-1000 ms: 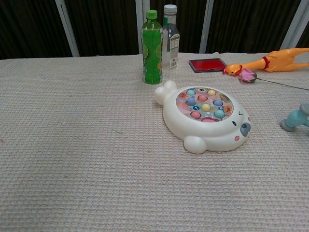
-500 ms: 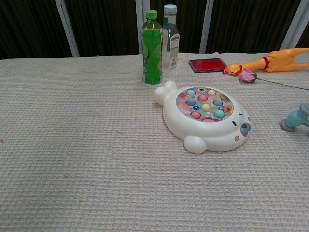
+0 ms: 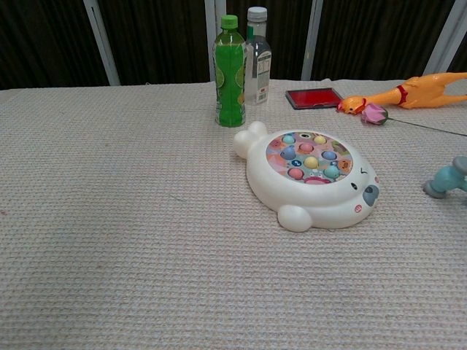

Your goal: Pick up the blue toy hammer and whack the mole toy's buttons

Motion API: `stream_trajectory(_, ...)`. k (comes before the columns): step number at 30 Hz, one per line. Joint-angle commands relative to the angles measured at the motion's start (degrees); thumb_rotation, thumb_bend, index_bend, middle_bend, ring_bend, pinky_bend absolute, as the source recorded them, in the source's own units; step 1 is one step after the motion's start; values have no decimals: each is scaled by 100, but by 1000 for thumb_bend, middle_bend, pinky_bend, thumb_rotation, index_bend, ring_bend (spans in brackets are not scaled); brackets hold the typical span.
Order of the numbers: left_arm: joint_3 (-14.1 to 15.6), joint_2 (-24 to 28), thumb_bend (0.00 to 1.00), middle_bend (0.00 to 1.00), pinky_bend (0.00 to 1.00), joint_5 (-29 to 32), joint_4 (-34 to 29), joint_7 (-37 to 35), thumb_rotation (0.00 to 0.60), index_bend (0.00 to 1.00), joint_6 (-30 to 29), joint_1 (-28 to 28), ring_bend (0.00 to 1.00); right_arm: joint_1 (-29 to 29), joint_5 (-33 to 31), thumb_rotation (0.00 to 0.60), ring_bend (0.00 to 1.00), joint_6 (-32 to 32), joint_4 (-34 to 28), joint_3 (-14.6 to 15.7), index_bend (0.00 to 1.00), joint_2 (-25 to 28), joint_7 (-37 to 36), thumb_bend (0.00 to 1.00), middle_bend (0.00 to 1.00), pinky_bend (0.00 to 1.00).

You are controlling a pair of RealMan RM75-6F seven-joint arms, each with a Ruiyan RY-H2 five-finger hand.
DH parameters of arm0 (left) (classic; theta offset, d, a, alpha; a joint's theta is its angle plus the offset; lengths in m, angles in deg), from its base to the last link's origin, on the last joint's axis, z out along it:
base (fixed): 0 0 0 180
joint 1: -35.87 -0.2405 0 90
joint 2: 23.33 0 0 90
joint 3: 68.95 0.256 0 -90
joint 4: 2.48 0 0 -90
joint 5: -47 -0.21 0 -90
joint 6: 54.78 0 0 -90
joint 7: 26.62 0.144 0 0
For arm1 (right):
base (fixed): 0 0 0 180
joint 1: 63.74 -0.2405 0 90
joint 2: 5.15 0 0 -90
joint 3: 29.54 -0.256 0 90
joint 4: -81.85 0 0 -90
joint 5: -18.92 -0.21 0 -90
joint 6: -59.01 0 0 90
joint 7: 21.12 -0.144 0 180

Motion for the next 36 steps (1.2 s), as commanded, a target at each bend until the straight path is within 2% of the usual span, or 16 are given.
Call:
stream_trajectory(1, -6, 3, 0, 0, 0, 21, -4, 8, 600, 0, 9, 1, 0, -51, -44, 600, 0, 53, 76, -16, 502, -72, 29, 238, 184, 0)
stream_trajectory(7, -9, 13, 0, 0, 0, 48, -29, 12, 600, 0, 45, 11, 0, -144, -120, 600, 0, 159, 263, -65, 502, -195, 37, 313, 184, 0)
stream_trajectory(15, -7, 22, 0, 0, 0, 79, -18, -19, 600, 0, 78, 13, 0, -231, -233, 600, 0, 270, 453, -135, 502, -295, 53, 316, 184, 0)
stream_trajectory(36, -2, 25, 0, 0, 0, 94, 13, -50, 600, 0, 91, 11, 0, -261, -300, 600, 0, 266, 337, -145, 514, -343, 114, 316, 185, 0)
